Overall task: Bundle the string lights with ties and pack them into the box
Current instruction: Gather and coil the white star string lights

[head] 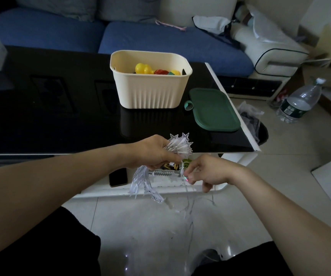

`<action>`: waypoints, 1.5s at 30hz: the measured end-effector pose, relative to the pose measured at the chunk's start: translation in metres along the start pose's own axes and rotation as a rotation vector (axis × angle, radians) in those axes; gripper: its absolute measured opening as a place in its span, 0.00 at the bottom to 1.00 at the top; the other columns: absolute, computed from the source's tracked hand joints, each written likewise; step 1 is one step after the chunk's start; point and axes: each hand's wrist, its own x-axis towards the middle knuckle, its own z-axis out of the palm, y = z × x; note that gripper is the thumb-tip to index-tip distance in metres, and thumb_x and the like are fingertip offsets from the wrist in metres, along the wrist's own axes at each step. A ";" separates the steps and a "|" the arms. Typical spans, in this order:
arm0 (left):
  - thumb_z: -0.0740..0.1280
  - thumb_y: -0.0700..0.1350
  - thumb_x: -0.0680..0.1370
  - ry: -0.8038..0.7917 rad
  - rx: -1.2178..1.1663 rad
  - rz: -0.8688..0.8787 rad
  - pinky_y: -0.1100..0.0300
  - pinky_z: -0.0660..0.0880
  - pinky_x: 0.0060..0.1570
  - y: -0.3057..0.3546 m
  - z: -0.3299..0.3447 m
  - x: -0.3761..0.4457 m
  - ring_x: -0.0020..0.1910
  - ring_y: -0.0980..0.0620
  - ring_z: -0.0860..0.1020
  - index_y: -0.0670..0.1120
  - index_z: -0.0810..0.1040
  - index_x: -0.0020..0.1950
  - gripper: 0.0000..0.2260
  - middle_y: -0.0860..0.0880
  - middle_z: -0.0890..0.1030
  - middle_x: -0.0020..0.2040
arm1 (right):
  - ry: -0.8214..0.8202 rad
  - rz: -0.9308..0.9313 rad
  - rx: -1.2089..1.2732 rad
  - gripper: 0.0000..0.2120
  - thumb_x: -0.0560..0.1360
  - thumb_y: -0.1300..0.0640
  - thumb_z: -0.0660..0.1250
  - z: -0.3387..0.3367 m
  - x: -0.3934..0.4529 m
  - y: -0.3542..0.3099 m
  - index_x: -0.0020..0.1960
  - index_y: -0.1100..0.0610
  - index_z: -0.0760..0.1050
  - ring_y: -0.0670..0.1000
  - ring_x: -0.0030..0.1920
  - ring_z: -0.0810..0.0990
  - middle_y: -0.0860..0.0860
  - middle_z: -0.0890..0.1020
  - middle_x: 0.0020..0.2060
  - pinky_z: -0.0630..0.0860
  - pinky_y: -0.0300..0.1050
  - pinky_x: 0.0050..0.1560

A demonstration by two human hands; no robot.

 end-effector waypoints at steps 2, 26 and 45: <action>0.72 0.46 0.77 0.011 -0.002 -0.011 0.59 0.58 0.28 -0.001 0.000 0.001 0.27 0.51 0.61 0.41 0.77 0.47 0.09 0.41 0.67 0.36 | 0.011 0.006 0.033 0.05 0.79 0.57 0.70 -0.002 0.001 0.003 0.54 0.56 0.82 0.48 0.35 0.85 0.54 0.85 0.48 0.84 0.47 0.44; 0.57 0.48 0.84 0.017 -0.214 -0.092 0.60 0.59 0.26 0.003 0.002 0.006 0.23 0.53 0.63 0.45 0.69 0.36 0.17 0.47 0.69 0.30 | 0.614 -0.484 0.467 0.05 0.77 0.60 0.72 -0.028 -0.028 -0.001 0.43 0.58 0.85 0.46 0.29 0.75 0.48 0.80 0.30 0.75 0.38 0.33; 0.55 0.51 0.84 0.146 -0.576 -0.055 0.61 0.59 0.25 0.008 0.009 0.013 0.24 0.54 0.59 0.46 0.68 0.42 0.14 0.51 0.62 0.29 | 0.535 -0.498 0.262 0.17 0.79 0.66 0.65 0.001 -0.009 -0.024 0.64 0.51 0.80 0.41 0.28 0.71 0.39 0.77 0.26 0.69 0.37 0.34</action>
